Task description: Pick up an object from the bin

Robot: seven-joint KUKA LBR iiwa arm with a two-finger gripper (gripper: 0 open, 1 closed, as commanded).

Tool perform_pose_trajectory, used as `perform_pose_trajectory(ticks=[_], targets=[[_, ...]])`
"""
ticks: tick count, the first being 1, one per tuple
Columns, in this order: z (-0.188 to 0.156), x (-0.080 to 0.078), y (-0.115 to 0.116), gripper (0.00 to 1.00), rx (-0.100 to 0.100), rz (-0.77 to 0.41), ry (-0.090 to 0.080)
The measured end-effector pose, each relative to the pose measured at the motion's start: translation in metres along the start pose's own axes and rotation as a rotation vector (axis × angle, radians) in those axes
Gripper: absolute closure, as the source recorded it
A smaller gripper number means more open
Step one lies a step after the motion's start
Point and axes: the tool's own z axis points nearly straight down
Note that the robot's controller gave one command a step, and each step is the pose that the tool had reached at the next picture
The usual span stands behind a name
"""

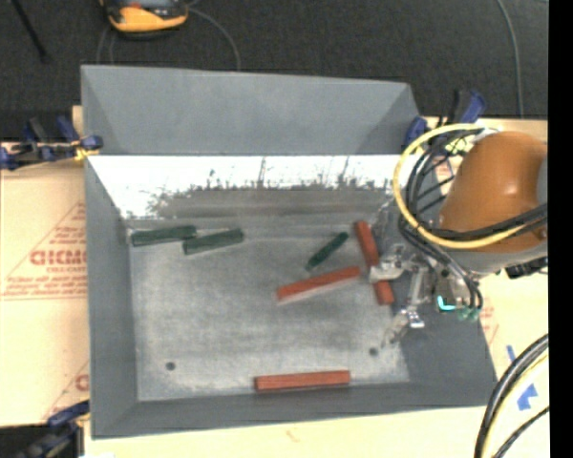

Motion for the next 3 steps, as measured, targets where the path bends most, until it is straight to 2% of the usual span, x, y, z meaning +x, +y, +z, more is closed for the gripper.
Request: perform_pose_trajectory(ticks=[1,2,3], targets=[[-0.004,-0.002,0.0,0.0,0.001,-0.003,-0.008],[0.025,-0.026,0.004,0.0,0.0,0.061,-0.014],[0.08,-0.058,0.024,0.0,0.001,0.063,-0.013]])
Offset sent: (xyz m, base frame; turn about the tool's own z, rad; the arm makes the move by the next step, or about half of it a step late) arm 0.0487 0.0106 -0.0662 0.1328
